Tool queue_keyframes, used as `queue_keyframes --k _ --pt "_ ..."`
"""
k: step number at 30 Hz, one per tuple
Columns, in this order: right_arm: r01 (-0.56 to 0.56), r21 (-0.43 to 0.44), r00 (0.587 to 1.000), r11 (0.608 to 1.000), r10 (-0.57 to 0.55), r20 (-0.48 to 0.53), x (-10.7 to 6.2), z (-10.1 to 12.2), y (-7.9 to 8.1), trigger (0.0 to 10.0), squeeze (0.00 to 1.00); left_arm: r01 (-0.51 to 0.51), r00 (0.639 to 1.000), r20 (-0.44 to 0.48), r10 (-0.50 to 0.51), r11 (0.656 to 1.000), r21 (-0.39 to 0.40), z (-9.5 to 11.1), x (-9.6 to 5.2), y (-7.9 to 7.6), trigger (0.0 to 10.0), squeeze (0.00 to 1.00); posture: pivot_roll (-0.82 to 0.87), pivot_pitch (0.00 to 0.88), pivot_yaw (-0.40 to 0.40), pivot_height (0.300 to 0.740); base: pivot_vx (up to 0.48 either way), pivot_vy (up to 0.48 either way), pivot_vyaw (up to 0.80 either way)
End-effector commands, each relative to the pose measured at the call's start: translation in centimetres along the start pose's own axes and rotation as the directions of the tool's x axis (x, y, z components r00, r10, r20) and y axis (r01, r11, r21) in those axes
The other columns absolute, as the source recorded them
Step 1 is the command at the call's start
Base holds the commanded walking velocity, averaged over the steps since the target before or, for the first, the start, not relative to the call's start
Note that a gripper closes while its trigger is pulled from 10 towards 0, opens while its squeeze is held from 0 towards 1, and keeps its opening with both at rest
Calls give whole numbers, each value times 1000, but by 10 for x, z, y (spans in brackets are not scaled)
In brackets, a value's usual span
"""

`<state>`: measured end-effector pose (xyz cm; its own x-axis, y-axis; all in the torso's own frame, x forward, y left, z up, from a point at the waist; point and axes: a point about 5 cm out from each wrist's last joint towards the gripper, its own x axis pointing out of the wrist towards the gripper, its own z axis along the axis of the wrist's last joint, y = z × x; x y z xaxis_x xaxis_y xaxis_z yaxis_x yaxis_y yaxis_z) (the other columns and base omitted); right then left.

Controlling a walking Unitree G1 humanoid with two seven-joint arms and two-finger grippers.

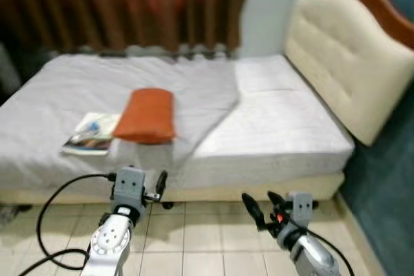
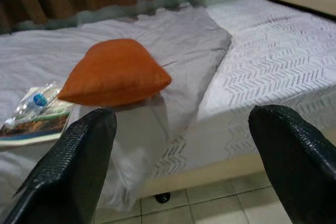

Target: Clean up the room

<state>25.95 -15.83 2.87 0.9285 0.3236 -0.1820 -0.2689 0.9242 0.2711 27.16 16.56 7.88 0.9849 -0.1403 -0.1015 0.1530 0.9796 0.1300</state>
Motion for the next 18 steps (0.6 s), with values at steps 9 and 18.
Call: queue_keyframes --k 9,18 --pt "390 -121 912 913 -364 190 -20 25 -36 10000 0 45 997 62 -43 999 -26 8 -2 6 10000 0 93 0 -62 740 333 181 0" --pt "271 -136 953 953 -246 179 -7 25 -17 10000 0 67 993 99 -59 994 -83 13 1 0 10000 0 79 0 -58 740 320 0 0"
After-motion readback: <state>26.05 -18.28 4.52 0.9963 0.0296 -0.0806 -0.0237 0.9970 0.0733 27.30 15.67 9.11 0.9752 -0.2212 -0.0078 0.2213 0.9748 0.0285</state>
